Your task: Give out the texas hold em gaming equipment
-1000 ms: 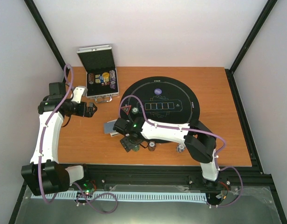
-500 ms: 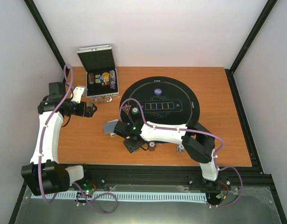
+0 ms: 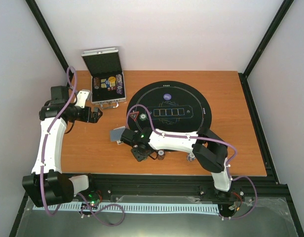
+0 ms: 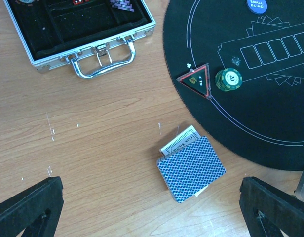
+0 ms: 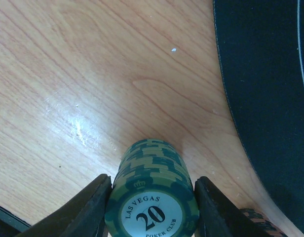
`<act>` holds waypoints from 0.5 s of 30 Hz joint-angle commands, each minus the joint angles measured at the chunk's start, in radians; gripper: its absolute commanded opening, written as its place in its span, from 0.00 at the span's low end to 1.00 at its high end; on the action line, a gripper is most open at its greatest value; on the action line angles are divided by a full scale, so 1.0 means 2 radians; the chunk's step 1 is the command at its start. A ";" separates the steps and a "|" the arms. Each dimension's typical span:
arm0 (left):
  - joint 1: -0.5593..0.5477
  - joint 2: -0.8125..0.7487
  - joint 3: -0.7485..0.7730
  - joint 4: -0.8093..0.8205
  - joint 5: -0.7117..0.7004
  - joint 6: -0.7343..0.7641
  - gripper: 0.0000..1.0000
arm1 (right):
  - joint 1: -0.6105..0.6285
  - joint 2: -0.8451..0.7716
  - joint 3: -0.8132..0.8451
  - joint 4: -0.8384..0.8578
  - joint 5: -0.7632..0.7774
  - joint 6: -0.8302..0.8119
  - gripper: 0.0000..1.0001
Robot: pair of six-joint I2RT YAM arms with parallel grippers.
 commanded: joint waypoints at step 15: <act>0.004 0.007 0.023 -0.006 0.006 0.002 1.00 | -0.022 -0.051 0.047 -0.046 0.037 -0.014 0.10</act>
